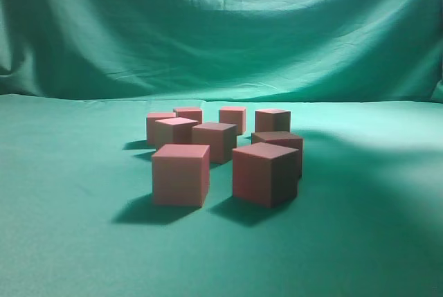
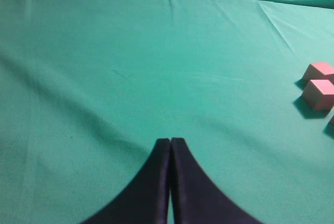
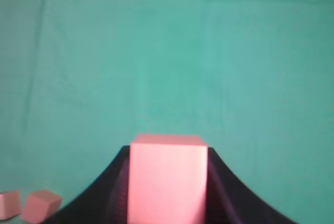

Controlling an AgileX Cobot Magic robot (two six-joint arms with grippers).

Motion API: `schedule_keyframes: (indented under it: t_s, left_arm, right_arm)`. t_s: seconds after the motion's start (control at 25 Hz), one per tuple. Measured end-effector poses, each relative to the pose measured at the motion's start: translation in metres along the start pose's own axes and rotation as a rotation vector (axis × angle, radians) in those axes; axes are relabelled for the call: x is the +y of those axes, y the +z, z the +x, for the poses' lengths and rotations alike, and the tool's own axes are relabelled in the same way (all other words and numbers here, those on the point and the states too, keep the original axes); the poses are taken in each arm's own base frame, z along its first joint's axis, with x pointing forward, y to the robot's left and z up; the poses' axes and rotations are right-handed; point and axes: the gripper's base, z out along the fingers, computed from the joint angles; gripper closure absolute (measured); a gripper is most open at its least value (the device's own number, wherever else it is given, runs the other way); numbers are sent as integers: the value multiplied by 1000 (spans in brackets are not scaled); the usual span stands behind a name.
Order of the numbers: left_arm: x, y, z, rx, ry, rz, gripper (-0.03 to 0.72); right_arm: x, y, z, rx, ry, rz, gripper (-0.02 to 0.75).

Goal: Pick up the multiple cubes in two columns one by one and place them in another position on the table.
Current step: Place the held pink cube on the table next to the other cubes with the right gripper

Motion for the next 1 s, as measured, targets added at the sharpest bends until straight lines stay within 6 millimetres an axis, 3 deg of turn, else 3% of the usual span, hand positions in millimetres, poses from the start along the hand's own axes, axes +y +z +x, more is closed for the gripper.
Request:
schedule_keyframes:
  t_s: [0.24,0.4,0.68,1.0]
  left_arm:
    - [0,0,0,0,0,0,688]
    - [0,0,0,0,0,0,688]
    - [0,0,0,0,0,0,688]
    - [0,0,0,0,0,0,688]
  right_arm:
    - [19,-77,17,-80,8,-77,472]
    - [32,-102,53,-33,-33,-96,472]
    - [93,-86,127,162,-196,-185,472]
    - [187,-45,183,285,-447,-305,472]
